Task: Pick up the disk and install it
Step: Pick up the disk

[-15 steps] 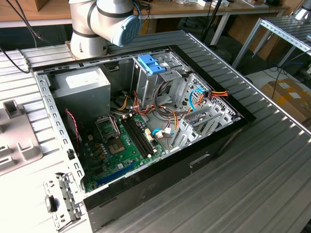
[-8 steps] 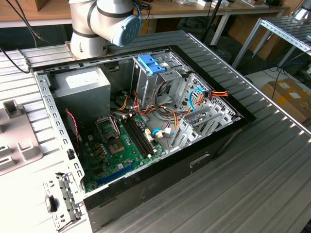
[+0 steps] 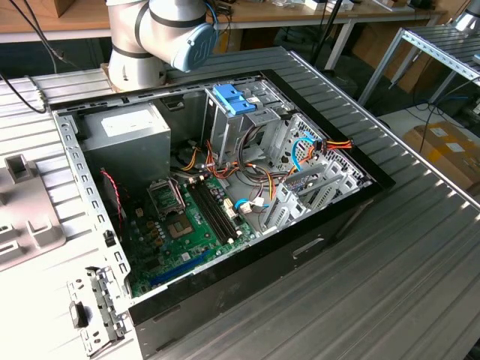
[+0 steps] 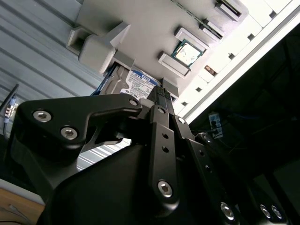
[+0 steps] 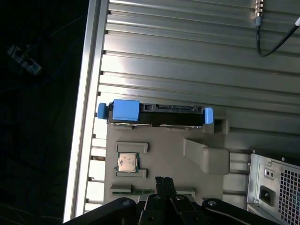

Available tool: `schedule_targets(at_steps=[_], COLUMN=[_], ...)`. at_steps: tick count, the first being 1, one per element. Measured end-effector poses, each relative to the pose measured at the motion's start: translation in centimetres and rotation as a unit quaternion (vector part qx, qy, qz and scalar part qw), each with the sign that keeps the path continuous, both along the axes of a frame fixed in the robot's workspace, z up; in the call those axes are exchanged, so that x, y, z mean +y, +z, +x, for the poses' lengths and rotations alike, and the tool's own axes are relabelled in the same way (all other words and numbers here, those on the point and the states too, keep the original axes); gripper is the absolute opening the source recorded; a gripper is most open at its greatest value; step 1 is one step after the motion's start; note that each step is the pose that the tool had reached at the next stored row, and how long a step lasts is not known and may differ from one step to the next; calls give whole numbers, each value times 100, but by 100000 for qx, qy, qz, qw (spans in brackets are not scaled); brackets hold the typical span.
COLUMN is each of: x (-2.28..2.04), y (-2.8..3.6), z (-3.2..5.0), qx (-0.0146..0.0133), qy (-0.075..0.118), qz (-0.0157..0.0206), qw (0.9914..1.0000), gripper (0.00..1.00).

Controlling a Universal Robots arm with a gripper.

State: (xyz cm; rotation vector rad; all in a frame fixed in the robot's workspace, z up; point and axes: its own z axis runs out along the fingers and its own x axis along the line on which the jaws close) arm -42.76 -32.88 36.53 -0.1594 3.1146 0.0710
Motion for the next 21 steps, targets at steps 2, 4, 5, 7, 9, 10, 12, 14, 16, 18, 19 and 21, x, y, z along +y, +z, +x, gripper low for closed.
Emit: schedule_targets(at_steps=[2, 4, 5, 7, 9, 10, 12, 14, 16, 18, 19, 21], x=[0, 0, 0, 0, 0, 0, 0, 0, 0, 0, 0, 0], y=[0, -1, -1, -1, -1, -1, -1, -1, -1, -1, -1, -1], z=[0, 0, 0, 0, 0, 0, 0, 0, 0, 0, 0, 0], qx=[-2, -3, -2, -2, -4, -4, -3, -4, -2, -3, -1, -1], qy=[64, 138, 234, 328, 513, 623, 754, 875, 997, 1116, 1184, 1270], qz=[0, 0, 1, 0, 1, 1, 0, 1, 0, 0, -1, -2], qw=[100000, 100000, 100000, 99999, 99999, 99998, 99997, 99996, 99995, 99994, 99993, 99992], gripper=[11, 11, 11, 11, 11, 11, 11, 11, 11, 11, 11, 11])
